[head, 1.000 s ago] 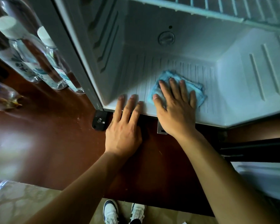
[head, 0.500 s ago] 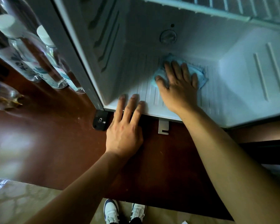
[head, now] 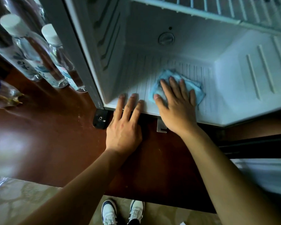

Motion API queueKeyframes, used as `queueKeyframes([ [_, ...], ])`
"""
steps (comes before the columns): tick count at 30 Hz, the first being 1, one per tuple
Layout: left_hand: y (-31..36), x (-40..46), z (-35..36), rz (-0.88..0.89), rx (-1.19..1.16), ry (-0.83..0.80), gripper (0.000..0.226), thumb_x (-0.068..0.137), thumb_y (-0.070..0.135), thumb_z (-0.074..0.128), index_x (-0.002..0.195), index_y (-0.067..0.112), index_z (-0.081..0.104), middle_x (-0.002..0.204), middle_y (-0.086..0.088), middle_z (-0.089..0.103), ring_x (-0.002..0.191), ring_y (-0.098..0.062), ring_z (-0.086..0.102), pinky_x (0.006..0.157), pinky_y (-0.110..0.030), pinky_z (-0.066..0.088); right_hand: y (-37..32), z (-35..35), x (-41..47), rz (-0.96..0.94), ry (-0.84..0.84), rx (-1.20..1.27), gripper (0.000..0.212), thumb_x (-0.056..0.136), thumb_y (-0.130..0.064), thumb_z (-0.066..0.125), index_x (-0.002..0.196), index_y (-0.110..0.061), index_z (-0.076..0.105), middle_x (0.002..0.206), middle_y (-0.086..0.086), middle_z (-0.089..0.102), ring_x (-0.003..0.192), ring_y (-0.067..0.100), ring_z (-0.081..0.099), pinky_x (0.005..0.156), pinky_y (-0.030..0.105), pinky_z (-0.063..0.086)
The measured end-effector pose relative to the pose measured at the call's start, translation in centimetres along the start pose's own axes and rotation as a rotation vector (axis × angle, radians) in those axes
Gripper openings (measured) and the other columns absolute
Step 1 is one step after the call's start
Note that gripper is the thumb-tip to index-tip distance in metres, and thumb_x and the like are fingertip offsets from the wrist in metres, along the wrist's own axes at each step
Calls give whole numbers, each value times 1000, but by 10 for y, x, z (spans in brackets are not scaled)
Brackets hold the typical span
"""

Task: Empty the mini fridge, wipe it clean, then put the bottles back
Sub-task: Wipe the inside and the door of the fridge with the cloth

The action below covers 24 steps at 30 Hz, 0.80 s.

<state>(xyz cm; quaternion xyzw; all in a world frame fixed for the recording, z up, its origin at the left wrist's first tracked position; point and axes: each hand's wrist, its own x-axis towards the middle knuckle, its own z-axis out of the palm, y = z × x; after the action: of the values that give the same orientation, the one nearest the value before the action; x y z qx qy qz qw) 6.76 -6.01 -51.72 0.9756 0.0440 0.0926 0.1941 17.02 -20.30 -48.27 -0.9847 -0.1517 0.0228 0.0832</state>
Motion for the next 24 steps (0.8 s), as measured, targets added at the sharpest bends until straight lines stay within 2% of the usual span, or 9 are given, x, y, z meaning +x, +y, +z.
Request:
queueKeyframes([
  [7,-1,1,1,0,-15,5,66,84,24,32,149,20,36,161,0,29,151,-27,14,88,-42,55,1,-2,10,-10,22,-40,62,94,-57,16,153,-38,15,163,-6,9,150,19,-2,118,50,-2],
  [12,-2,1,2,-3,-20,-13,71,81,21,39,151,23,31,162,2,24,152,-26,10,85,-43,57,7,-4,47,-4,39,-31,55,99,-52,31,151,-36,23,162,-5,15,150,22,7,116,51,4],
  [17,-2,1,3,2,-22,-11,79,76,13,57,151,21,32,162,2,23,152,-25,9,86,-41,56,9,-7,69,-18,36,-75,65,90,-52,18,152,-33,24,161,-2,16,148,25,10,114,52,9],
  [19,-3,2,2,6,-22,-17,78,77,14,54,151,21,31,162,1,23,152,-26,8,90,-43,54,9,-8,69,-35,49,-105,65,89,-50,19,151,-30,26,161,1,18,148,27,12,112,52,11],
  [22,-4,3,1,12,-42,-7,70,81,20,42,150,19,34,161,-1,26,151,-27,9,94,-47,53,10,-7,71,-24,20,-45,54,99,-45,27,152,-32,24,162,-1,15,148,26,9,114,53,7],
  [24,-5,3,1,12,-55,3,69,80,20,42,149,18,36,160,-1,28,151,-27,10,94,-47,52,10,-6,68,-11,19,-17,52,101,-44,30,152,-34,23,162,-3,13,149,24,7,115,53,5],
])
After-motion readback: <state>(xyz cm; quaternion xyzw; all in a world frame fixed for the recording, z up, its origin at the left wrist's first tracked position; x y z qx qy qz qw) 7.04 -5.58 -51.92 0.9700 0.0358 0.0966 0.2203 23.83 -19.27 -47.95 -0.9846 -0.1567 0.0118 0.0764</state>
